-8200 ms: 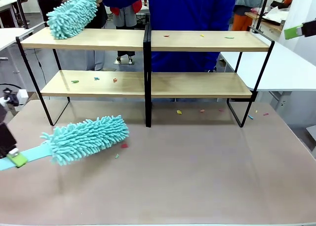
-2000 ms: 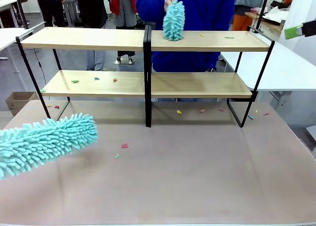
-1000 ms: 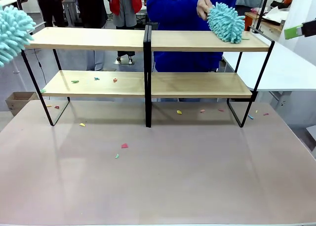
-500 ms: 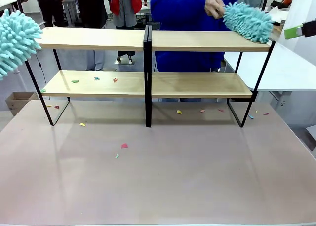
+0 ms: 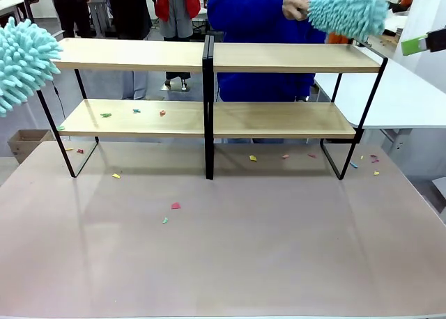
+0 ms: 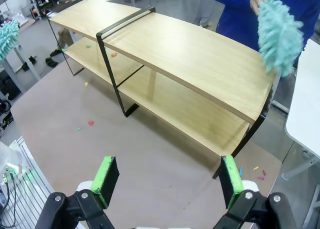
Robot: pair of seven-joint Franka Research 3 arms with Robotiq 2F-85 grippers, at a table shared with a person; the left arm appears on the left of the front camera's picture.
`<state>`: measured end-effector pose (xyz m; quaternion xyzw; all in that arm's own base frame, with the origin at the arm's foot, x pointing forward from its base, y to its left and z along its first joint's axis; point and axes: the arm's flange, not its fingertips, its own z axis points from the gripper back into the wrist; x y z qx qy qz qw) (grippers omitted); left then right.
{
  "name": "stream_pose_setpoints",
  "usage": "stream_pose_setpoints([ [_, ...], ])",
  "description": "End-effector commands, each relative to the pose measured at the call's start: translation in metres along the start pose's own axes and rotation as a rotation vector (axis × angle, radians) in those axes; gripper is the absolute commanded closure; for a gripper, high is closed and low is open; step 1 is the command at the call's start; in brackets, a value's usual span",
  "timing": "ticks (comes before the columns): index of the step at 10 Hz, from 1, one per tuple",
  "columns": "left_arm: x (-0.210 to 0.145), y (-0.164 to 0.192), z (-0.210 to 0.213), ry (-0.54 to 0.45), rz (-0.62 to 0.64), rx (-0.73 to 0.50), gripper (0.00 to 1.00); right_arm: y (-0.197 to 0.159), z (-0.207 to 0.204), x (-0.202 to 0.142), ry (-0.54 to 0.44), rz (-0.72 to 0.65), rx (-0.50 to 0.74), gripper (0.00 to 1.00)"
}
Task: Clean the shelves.
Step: Clean another randomly selected level of the Shelf with the Duster.
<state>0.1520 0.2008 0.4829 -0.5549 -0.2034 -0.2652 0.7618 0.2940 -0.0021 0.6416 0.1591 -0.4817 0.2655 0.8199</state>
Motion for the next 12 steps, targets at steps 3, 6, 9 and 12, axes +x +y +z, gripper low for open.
stream_pose_setpoints([
  [3,0.002,-0.004,0.003,-0.011,-0.032,-0.020,0.87,0.000,0.000,-0.001,-0.003,0.005,0.006,0.00],
  [6,0.004,-0.029,-0.043,0.197,-0.053,-0.112,0.87,0.000,0.000,-0.001,-0.003,0.005,0.006,0.00],
  [9,-0.001,-0.055,-0.121,0.424,-0.066,-0.186,0.87,0.000,0.000,-0.001,-0.003,0.005,0.006,0.00],
  [12,0.017,-0.048,-0.213,0.586,0.119,-0.300,0.87,0.000,0.000,-0.001,-0.003,0.005,0.006,0.00],
])
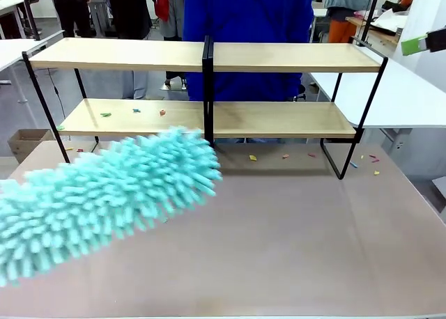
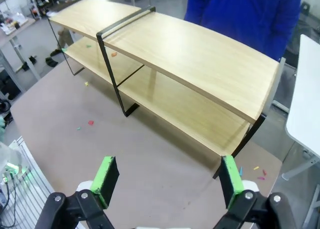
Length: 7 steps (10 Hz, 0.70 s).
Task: Clean the shelves.
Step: Clean another randomly selected level of the Shelf with the Duster.
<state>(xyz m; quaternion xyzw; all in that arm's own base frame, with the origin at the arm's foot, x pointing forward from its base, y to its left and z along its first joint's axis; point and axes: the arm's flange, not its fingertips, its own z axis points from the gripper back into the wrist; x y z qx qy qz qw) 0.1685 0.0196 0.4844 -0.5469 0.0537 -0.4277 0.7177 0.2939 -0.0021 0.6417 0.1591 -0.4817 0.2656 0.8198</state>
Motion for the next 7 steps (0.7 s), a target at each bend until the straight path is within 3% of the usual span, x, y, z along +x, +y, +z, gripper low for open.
stream_pose_setpoints([
  [1,-0.027,-0.004,0.015,-0.056,-0.052,0.057,0.87,0.000,-0.001,-0.001,-0.003,0.005,0.006,0.00],
  [2,0.000,0.000,0.000,0.000,0.000,0.000,0.87,0.000,-0.001,-0.001,-0.003,0.005,0.006,0.00],
  [4,0.048,0.019,-0.063,0.155,0.084,0.146,0.87,0.000,-0.001,-0.001,-0.003,0.005,0.006,0.00],
  [5,0.078,0.035,-0.094,0.285,0.150,0.121,0.87,0.000,-0.001,-0.001,-0.003,0.005,0.006,0.00],
  [6,0.115,0.058,-0.123,0.279,0.227,0.207,0.87,0.000,-0.001,-0.001,-0.003,0.005,0.006,0.00],
  [7,0.151,0.078,-0.142,0.212,0.249,0.307,0.87,0.000,-0.001,-0.001,-0.003,0.005,0.006,0.00],
])
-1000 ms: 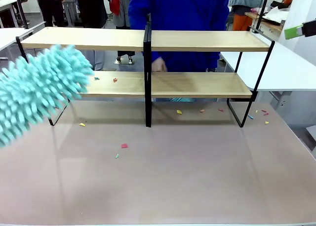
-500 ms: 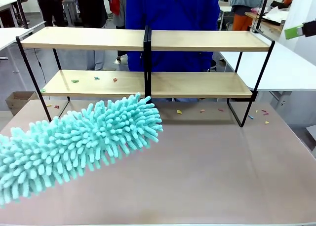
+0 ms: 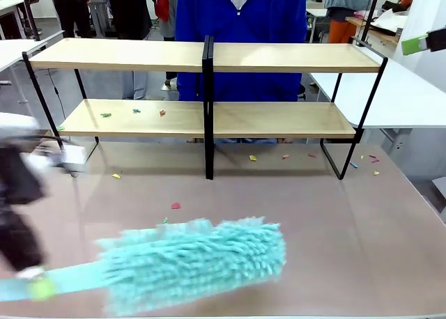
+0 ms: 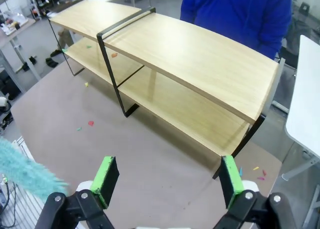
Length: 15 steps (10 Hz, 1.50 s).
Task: Clean the shelves.
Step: Clean another randomly selected level of the Shelf with the Duster.
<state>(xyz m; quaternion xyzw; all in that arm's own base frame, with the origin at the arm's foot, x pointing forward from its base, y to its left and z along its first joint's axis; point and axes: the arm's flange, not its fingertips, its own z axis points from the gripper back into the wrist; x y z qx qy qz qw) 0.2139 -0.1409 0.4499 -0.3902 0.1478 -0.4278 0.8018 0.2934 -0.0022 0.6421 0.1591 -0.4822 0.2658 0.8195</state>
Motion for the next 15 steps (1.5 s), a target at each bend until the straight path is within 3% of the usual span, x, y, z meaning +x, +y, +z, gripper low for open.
stream_pose_setpoints([
  [1,0.083,0.027,-0.044,-0.147,0.104,0.125,0.87,0.000,-0.001,-0.001,-0.002,0.004,0.006,0.00],
  [3,0.156,0.042,-0.061,-0.353,0.176,0.240,0.87,0.000,-0.001,-0.001,-0.002,0.004,0.006,0.00],
  [4,0.172,0.040,-0.057,-0.415,0.202,0.177,0.87,0.000,-0.001,-0.001,-0.002,0.004,0.006,0.00],
  [5,0.160,0.034,-0.045,-0.264,0.167,0.024,0.87,0.000,-0.001,-0.001,-0.002,0.004,0.006,0.00],
  [6,0.143,0.036,-0.060,-0.328,0.188,0.182,0.87,0.000,-0.001,-0.001,-0.002,0.004,0.006,0.00],
  [8,0.143,0.036,-0.060,-0.328,0.188,0.182,0.87,0.000,-0.001,-0.001,-0.002,0.004,0.006,0.00],
  [9,0.160,0.043,-0.057,-0.330,0.194,0.148,0.87,0.000,-0.001,-0.001,-0.002,0.004,0.006,0.00],
  [10,0.154,0.034,-0.065,-0.478,0.238,0.300,0.87,0.000,-0.001,-0.001,-0.002,0.004,0.006,0.00],
  [12,0.158,0.021,-0.094,-0.468,0.221,0.364,0.87,0.000,-0.001,-0.001,-0.002,0.004,0.006,0.00],
  [15,0.162,0.004,-0.122,-0.560,0.321,0.437,0.87,0.000,-0.001,-0.001,-0.002,0.004,0.006,0.00],
])
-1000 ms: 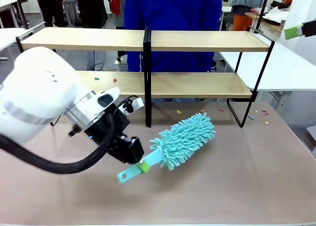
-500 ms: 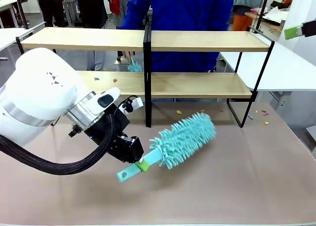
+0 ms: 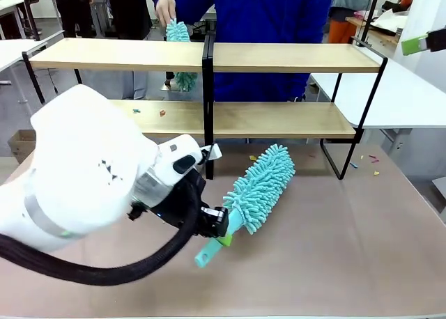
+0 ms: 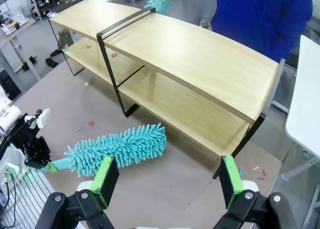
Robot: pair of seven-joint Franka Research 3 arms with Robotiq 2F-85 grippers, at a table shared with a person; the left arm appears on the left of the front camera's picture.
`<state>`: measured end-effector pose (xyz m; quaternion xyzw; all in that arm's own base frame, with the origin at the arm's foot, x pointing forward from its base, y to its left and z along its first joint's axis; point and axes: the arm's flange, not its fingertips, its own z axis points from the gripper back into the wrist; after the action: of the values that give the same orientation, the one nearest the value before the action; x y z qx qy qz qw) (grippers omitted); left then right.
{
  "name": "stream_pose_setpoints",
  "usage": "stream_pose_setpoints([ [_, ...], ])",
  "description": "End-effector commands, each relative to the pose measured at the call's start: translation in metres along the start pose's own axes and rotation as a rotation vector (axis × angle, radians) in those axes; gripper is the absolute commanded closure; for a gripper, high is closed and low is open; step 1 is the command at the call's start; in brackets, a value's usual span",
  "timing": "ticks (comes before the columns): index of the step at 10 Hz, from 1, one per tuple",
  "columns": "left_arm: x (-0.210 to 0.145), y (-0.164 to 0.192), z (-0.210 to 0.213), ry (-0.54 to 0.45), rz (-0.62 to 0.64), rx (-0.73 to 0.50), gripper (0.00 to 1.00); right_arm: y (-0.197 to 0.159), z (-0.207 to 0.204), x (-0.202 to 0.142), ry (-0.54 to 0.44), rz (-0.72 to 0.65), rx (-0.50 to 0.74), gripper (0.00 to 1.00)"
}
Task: Clean the shelves.
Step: Clean another randomly selected level of the Shelf with the Duster.
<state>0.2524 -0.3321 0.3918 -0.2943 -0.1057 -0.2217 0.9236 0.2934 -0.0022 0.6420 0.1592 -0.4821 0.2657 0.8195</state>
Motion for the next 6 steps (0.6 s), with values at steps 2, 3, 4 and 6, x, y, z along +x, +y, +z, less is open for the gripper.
stream_pose_setpoints([
  [2,-0.005,-0.016,-0.021,-0.045,0.131,0.077,0.87,0.000,-0.001,-0.001,-0.002,0.005,0.006,0.00],
  [3,0.004,-0.024,-0.033,-0.033,0.152,0.115,0.87,0.000,-0.001,-0.001,-0.002,0.005,0.006,0.00],
  [4,0.014,-0.031,-0.041,-0.066,0.182,0.149,0.87,0.000,-0.001,-0.001,-0.002,0.005,0.006,0.00],
  [6,0.043,-0.044,-0.058,-0.140,0.196,0.233,0.87,0.000,-0.001,-0.001,-0.002,0.005,0.006,0.00],
])
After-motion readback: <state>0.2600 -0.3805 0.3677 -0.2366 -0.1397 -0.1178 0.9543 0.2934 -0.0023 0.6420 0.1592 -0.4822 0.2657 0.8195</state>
